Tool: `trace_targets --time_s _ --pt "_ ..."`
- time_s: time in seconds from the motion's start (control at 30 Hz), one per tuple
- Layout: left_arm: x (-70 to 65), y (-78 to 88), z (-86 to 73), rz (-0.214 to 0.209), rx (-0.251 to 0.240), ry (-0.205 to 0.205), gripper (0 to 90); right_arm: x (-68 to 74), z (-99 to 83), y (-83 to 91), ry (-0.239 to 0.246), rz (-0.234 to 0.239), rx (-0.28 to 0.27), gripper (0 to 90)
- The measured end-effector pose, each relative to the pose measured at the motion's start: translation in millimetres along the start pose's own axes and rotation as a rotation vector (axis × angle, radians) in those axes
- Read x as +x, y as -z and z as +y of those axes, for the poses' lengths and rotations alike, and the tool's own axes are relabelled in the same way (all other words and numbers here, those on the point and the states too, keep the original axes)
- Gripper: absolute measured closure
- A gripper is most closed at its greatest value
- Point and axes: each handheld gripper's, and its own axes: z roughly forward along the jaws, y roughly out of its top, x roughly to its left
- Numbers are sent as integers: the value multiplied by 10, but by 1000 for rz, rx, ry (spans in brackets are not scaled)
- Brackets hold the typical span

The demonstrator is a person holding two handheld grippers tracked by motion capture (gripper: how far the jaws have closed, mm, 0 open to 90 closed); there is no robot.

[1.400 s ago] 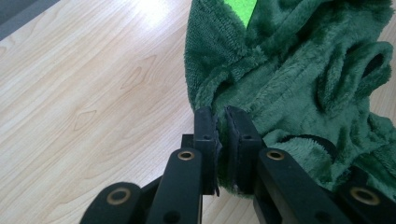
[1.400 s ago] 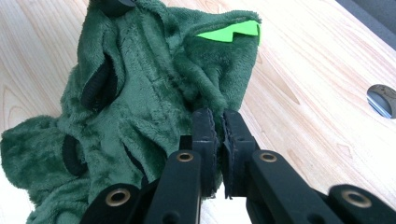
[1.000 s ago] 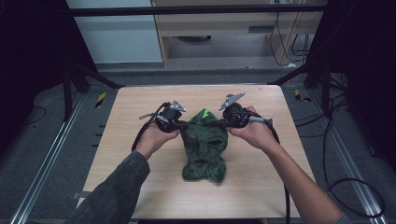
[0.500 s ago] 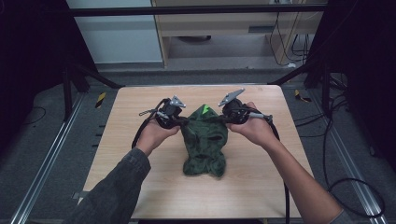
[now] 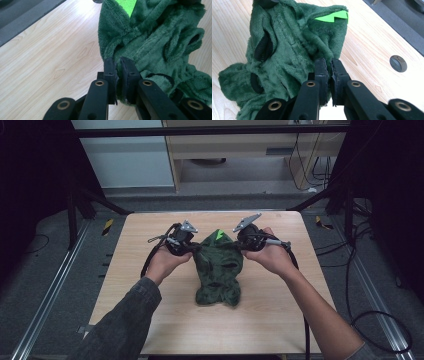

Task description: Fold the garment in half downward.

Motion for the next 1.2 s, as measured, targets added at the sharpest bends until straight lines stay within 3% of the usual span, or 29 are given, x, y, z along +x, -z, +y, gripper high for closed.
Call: trace_targets --time_s 0.33,0.6,1.2 --pt "15 -13 18 7 2 -2 835 -27 9 -23 -7 -8 -1 850" --pt "-17 -26 -66 14 4 -10 834 42 -5 -34 15 -9 -1 850" --pt "-207 -12 -248 -12 5 -43 834 184 -266 -37 14 -1 -27 848"
